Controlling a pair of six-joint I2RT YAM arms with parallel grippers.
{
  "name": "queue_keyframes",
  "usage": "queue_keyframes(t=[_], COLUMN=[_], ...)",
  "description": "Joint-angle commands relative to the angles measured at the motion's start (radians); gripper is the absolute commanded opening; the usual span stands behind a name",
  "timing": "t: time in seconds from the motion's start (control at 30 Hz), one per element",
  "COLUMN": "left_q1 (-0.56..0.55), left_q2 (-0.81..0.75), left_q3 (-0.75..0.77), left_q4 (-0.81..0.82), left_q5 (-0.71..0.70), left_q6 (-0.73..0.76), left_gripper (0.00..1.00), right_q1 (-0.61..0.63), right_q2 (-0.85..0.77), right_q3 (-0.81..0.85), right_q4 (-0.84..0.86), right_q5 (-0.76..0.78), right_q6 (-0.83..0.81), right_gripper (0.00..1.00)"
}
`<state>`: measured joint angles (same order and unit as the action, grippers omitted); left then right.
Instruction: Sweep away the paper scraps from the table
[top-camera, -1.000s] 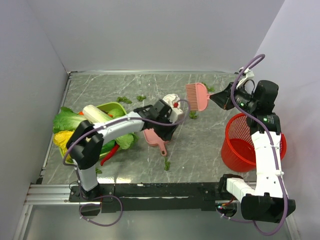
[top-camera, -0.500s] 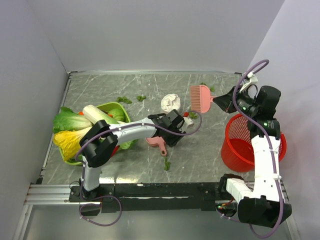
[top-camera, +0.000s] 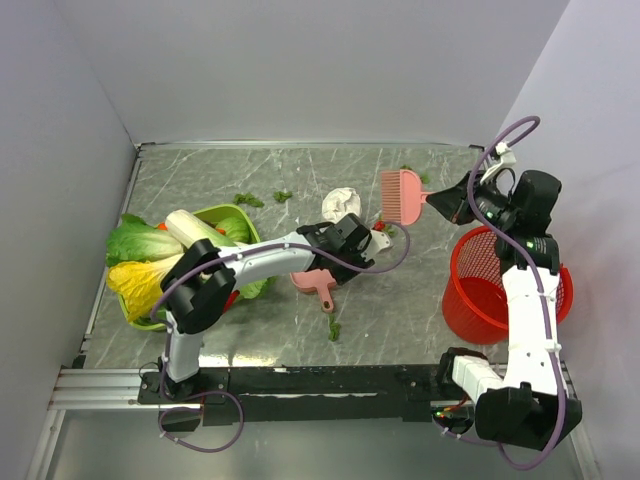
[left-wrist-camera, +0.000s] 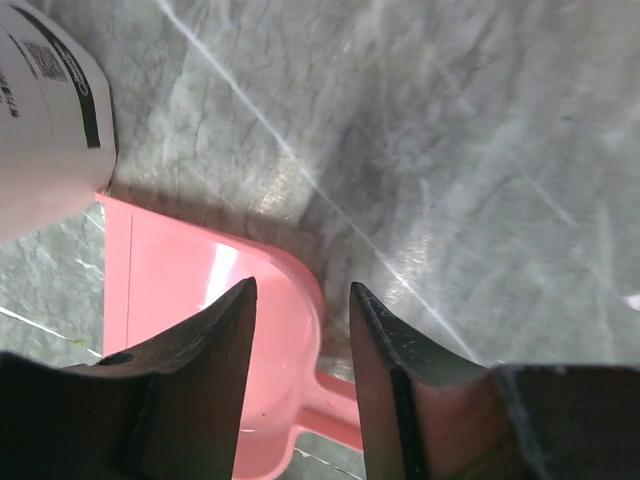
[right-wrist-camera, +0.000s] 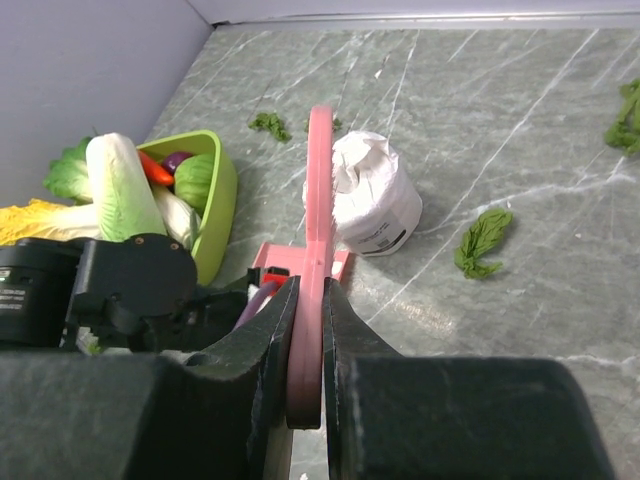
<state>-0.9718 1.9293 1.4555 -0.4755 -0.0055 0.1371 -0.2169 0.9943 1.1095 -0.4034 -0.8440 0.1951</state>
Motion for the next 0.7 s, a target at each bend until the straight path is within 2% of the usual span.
queue_keyframes(t=[0.0, 0.17, 0.2, 0.3, 0.57, 0.67], left_q1=[0.002, 0.004, 0.002, 0.002, 0.004, 0.004], left_q2=[0.022, 0.046, 0.046, 0.048, 0.048, 0.051], left_q3=[0.019, 0.025, 0.029, 0.025, -0.006, -0.015], left_q4=[0.015, -0.001, -0.006, -0.012, -0.025, -0.02], left_q5=[-0.039, -0.004, 0.036, 0.065, 0.033, 0.05], left_q6=[0.007, -0.014, -0.014, -0.017, -0.021, -0.005], left_gripper=[0.45, 0.39, 0.33, 0.25, 0.25, 0.2], right_q1=[-0.007, -0.007, -0.009, -0.007, -0.007, -0.007], right_q2=[0.01, 0.018, 0.021, 0.029, 0.043, 0.052], right_q3=[0.029, 0.053, 0.056, 0.059, 0.072, 0.072], right_q4=[0.06, 0.034, 0.035, 0.034, 0.035, 0.043], right_q5=[-0.026, -0.018, -0.018, -0.017, -0.013, -0.015], right_q6=[0.021, 0.006, 0.007, 0.007, 0.006, 0.012], right_gripper=[0.0, 0.0, 0.0, 0.0, 0.0, 0.0])
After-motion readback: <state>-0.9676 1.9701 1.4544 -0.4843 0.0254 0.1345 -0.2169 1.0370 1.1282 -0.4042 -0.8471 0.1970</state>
